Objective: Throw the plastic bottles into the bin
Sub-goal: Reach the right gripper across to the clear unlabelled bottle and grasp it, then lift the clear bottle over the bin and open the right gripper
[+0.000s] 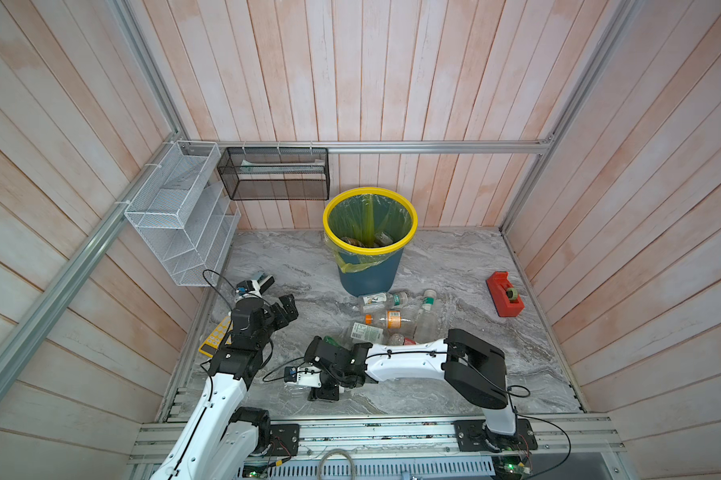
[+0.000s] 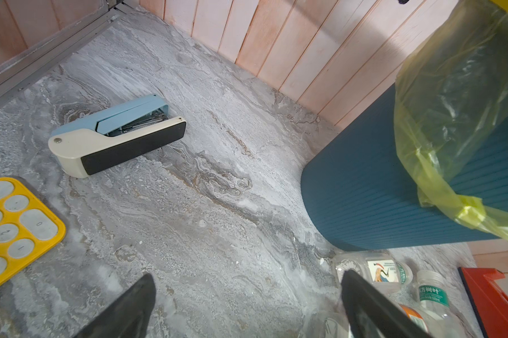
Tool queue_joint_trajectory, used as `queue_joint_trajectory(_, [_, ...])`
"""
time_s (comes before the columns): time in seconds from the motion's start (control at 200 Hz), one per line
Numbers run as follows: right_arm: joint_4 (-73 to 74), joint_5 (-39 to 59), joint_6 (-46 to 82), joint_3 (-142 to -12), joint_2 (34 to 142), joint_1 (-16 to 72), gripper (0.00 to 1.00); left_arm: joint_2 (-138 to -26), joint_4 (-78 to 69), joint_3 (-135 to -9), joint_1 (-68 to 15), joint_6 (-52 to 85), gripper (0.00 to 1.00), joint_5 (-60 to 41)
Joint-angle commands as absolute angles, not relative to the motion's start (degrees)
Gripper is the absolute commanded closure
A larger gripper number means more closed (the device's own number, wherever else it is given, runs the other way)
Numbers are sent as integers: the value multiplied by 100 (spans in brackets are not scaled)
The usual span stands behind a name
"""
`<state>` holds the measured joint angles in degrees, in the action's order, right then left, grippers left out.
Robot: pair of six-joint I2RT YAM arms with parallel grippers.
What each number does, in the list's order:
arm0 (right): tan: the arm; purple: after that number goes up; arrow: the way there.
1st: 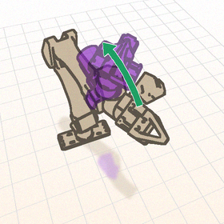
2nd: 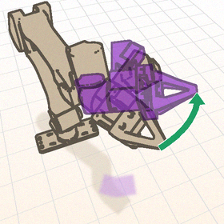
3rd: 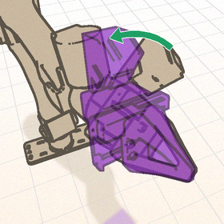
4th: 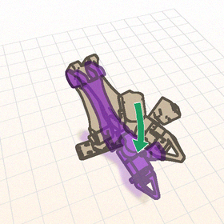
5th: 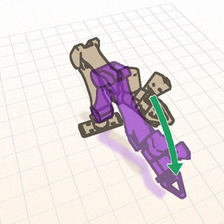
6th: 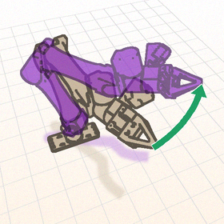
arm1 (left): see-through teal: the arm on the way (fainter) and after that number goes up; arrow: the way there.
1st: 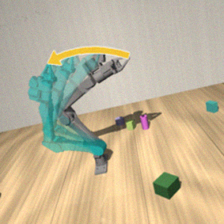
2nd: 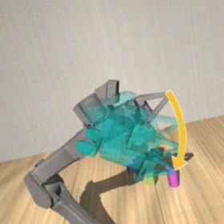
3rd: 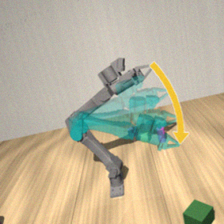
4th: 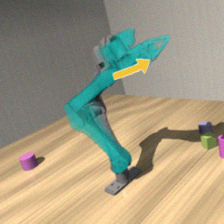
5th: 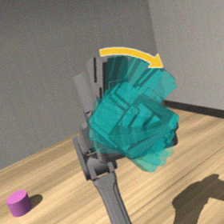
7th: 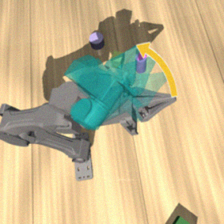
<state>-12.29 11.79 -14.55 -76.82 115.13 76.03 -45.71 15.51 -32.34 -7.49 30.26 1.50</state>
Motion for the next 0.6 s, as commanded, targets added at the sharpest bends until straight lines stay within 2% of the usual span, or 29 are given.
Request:
queue_joint_trajectory(0.0, [-891, 1116, -1281, -7409, 10888, 7631, 52, -4475, 1613, -3160, -704, 3059, 0, 141])
queue_joint_trajectory(0.065, [-552, 955, -1136, -7058, 10426, 7620, 57, -4445, 1609, -3154, -703, 3084, 0, 164])
queue_joint_trajectory(0.21, [120, 308, -803, -6259, 9173, 7563, 59, -4297, 1514, -3107, -704, 3096, 0, 183])
queue_joint_trajectory(0.375, [938, -1052, -702, -5351, 7302, 7541, 60, -4259, 1381, -3051, -724, 2941, 0, 4])
queue_joint_trajectory(0.475, [1702, -2197, -856, -4902, 6204, 7532, 61, -4210, 1294, -2978, -781, 2909, 0, -80])
queue_joint_trajectory(0.595, [2697, -3125, -1436, -4465, 5347, 7389, 59, -4167, 1253, -2930, -1065, 2907, 0, 142])
